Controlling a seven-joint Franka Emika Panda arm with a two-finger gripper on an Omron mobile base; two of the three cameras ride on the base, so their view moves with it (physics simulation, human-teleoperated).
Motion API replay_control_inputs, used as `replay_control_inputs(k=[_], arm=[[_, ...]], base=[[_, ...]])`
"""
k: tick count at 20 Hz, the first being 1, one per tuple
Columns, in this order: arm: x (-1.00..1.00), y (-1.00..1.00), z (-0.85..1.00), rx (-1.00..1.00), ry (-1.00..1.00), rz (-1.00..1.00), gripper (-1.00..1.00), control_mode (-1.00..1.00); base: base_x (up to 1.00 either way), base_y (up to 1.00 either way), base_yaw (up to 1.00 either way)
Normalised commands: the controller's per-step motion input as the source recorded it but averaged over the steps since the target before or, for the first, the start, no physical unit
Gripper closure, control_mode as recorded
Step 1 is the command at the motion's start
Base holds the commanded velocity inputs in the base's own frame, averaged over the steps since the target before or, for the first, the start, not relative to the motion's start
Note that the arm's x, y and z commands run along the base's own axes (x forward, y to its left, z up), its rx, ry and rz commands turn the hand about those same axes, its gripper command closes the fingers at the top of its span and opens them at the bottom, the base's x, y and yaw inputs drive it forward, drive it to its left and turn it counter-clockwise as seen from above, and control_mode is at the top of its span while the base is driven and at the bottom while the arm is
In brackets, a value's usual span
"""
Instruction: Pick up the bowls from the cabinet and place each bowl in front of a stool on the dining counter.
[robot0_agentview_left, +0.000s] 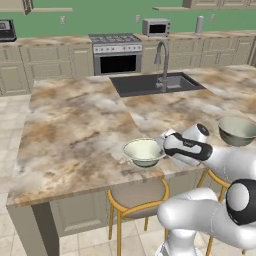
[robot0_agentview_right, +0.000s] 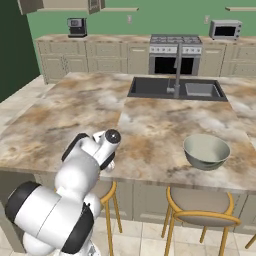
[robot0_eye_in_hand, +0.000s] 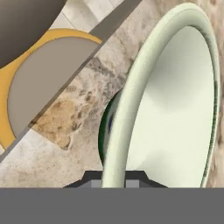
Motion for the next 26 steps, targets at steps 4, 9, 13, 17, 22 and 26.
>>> replay_control_inputs(k=[4,9,13,17,22,26], arm=[[0.07,0.17,-0.41,0.00,0.03,0.00,1.00,-1.00],[0.00,0.35,-0.47,0.00,0.02,0.00,1.00,-1.00],[0.00,0.45,-0.53,0.00,-0.06,0.01,1.00,-1.00],[0.00,0.36,-0.41,0.01,-0.15,0.01,1.00,-1.00],[-0.01,0.09,-0.03,0.15,-0.19,0.00,1.00,-1.00],[-0.04,0.11,-0.01,0.14,-0.07,0.00,1.00,-1.00]], base=[[0.00,0.00,0.00],[0.00,0.00,0.00],[0.00,0.00,0.00],[0.00,0.00,0.00],[0.00,0.00,0.00],[0.00,0.00,0.00]])
